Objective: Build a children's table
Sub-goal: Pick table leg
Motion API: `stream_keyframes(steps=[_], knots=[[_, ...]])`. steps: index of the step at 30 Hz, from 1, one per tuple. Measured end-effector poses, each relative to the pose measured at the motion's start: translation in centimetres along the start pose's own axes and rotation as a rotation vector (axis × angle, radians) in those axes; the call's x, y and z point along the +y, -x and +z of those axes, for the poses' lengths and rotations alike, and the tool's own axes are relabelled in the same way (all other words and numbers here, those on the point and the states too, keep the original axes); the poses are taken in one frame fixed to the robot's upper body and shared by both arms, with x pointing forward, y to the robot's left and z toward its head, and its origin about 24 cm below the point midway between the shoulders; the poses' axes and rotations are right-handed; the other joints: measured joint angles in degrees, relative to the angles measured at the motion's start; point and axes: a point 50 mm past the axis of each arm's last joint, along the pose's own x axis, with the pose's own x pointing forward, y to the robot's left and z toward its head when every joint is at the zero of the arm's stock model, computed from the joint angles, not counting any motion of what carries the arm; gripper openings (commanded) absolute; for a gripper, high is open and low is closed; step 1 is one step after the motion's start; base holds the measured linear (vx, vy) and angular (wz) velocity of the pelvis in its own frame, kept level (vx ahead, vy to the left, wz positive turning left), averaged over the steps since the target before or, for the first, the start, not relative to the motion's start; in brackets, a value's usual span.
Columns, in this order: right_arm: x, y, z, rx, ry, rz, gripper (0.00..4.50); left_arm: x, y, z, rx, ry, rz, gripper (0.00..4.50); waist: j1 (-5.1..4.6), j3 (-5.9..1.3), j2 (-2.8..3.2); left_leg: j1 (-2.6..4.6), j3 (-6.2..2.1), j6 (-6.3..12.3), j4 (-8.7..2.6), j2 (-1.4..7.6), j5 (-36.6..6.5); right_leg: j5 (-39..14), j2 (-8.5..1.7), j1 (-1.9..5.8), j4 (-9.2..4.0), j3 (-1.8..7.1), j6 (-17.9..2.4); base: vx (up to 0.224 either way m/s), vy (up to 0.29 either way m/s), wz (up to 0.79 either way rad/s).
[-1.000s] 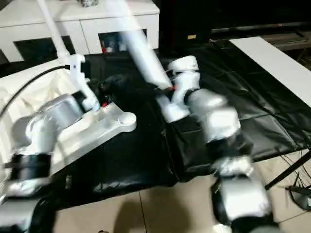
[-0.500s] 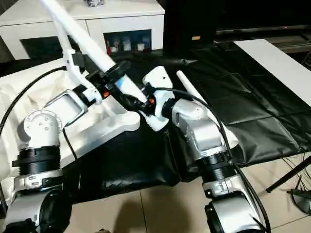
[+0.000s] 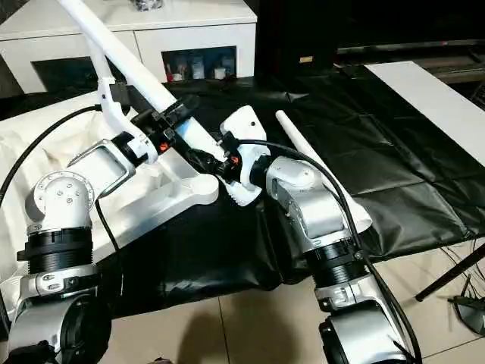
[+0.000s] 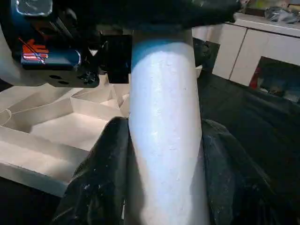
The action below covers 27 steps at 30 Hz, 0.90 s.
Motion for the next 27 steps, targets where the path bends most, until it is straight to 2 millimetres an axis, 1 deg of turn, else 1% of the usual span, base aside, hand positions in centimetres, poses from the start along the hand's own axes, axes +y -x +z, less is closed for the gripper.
stream_keyframes(steps=[3,6,7,8,10,12,13,17,20,22,25,27], knots=[[0.0,0.0,0.0,-0.001,0.001,-0.001,1.81,0.0,0.0,0.0,0.0,0.0,0.004,2.32,0.0,0.0,0.0,0.0,0.0,0.0,0.0,0.0,0.0,0.0,0.0,0.0,0.0,0.0,0.0,0.0,0.0,0.0],[0.1,-0.1,0.0,-0.004,-0.001,-0.004,1.81,0.0,0.0,0.0,-0.004,0.002,0.002,2.13,0.01,0.0,0.0,-0.01,0.0,0.0,0.01,0.0,0.0,0.0,0.0,0.0,0.0,0.0,0.0,0.0,0.0,0.0],[0.1,-0.2,0.0,-0.007,-0.006,-0.007,2.16,0.0,0.0,0.1,-0.007,0.001,0.001,2.02,-0.01,0.0,0.0,0.0,0.0,0.0,0.02,0.0,0.0,0.0,0.0,0.0,0.0,0.0,0.0,0.0,0.0,0.0],[0.2,-0.4,0.0,-0.011,-0.022,-0.004,2.16,0.0,0.1,0.2,-0.009,-0.002,0.0,2.02,-0.01,0.0,0.0,0.0,0.0,0.0,0.01,0.0,0.0,0.0,0.0,-0.01,0.01,0.0,0.0,0.0,0.0,0.0],[0.2,-0.6,0.0,-0.015,-0.061,0.003,2.53,0.1,0.2,0.4,-0.011,-0.011,0.0,1.92,-0.04,0.0,0.0,0.0,0.0,0.01,0.02,0.0,0.0,0.0,0.0,0.0,0.01,0.0,0.0,0.0,0.0,0.0],[-0.1,-0.5,0.4,-0.033,-0.083,0.002,2.6,0.0,0.2,0.5,0.004,-0.037,-0.013,1.9,0.0,0.01,-0.03,-0.01,0.0,0.01,0.03,0.0,0.0,0.0,0.0,0.0,0.01,0.0,0.0,0.0,0.0,0.0],[-0.2,-0.6,0.6,-0.037,-0.097,0.008,2.84,-0.1,0.2,0.7,0.011,-0.057,-0.026,1.86,-0.01,0.01,-0.04,0.0,-0.01,0.01,0.03,0.0,0.0,0.0,0.0,0.0,0.01,0.0,0.0,0.0,0.0,0.0],[-1.1,-0.1,1.7,-0.069,-0.171,0.028,2.92,-0.9,-0.1,1.8,0.028,-0.123,-0.074,1.85,0.18,0.06,-0.14,-0.02,0.0,0.03,0.06,-0.01,0.0,0.0,-0.01,0.02,0.01,0.01,0.0,0.0,0.0,0.0],[-2.4,1.1,2.6,-0.067,-0.249,0.08,2.92,-2.0,-0.6,2.5,0.062,-0.179,-0.157,1.84,0.29,0.09,-0.18,-0.06,0.0,0.06,0.11,-0.03,0.0,0.1,-0.02,0.04,-0.01,0.01,0.0,0.0,0.0,0.0],[-3.3,2.3,3.3,-0.062,-0.266,0.112,2.92,-2.2,-0.5,3.0,0.073,-0.213,-0.183,1.84,0.22,0.08,-0.18,-0.02,0.01,0.07,0.11,-0.04,0.0,0.1,-0.03,0.05,0.0,0.04,0.0,0.0,0.0,0.0],[-4.6,4.2,3.1,-0.015,-0.295,0.129,2.92,-2.1,-0.1,3.3,0.093,-0.235,-0.207,1.82,0.22,0.08,-0.19,0.0,0.01,0.06,0.11,-0.02,0.0,0.1,-0.02,0.05,0.04,0.01,0.0,0.0,0.0,0.0],[-4.6,4.6,2.9,-0.001,-0.323,0.165,2.92,-2.1,-0.1,3.3,0.106,-0.245,-0.225,1.82,0.15,0.08,-0.19,0.02,0.02,0.05,0.11,-0.01,0.0,0.1,-0.02,0.05,0.07,0.01,0.0,0.0,0.0,0.0]])
